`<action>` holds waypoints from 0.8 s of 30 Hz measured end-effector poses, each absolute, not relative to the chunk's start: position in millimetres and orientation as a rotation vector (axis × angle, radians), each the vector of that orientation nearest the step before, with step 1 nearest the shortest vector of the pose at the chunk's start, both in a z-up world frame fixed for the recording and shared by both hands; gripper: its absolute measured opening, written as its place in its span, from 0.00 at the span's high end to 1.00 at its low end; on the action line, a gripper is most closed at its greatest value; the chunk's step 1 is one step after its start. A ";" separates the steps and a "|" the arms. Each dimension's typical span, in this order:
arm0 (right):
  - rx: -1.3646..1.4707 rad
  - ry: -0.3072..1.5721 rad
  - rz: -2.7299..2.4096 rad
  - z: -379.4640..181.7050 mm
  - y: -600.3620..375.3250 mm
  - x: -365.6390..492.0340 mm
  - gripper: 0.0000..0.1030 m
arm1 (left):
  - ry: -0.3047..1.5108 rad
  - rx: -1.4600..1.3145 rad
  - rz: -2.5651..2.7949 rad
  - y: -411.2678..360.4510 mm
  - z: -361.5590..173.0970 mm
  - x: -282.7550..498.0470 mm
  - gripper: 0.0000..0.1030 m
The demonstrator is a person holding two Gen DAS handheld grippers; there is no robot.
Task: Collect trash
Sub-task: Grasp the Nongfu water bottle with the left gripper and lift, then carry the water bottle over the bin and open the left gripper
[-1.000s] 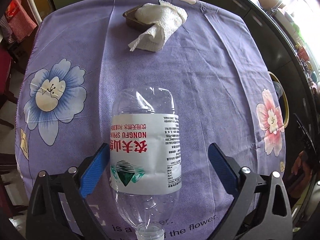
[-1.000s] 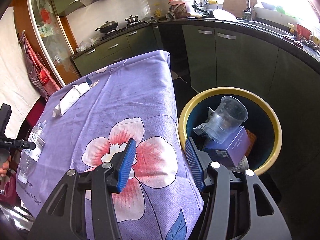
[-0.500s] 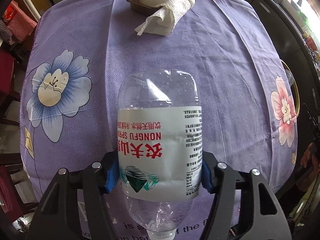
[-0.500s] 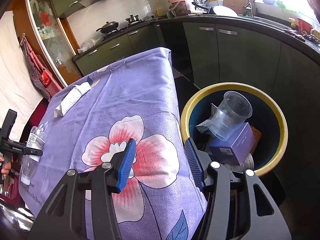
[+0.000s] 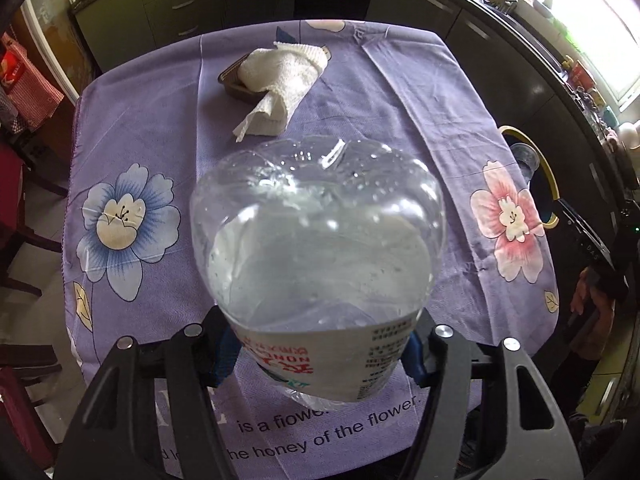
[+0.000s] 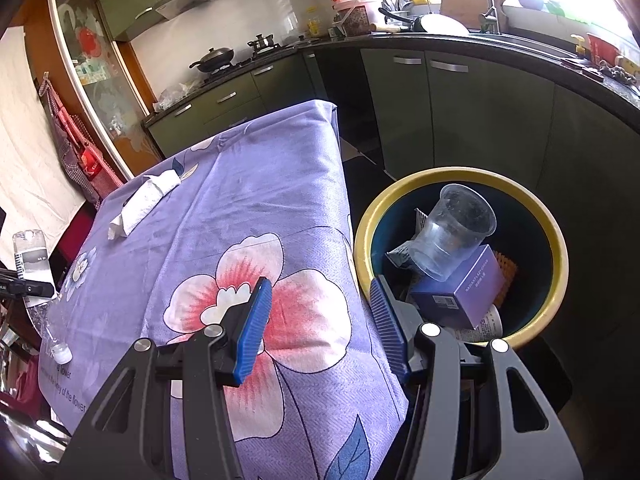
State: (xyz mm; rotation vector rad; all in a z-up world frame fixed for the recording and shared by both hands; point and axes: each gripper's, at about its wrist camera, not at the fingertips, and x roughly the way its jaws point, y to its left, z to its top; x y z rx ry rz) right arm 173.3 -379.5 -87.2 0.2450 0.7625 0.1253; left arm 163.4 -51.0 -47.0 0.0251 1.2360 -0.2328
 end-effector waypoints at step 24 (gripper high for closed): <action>0.304 0.647 -0.140 -63.4 -470.2 112.4 0.50 | 1.032 0.247 -0.714 -262.4 19.4 186.8 0.41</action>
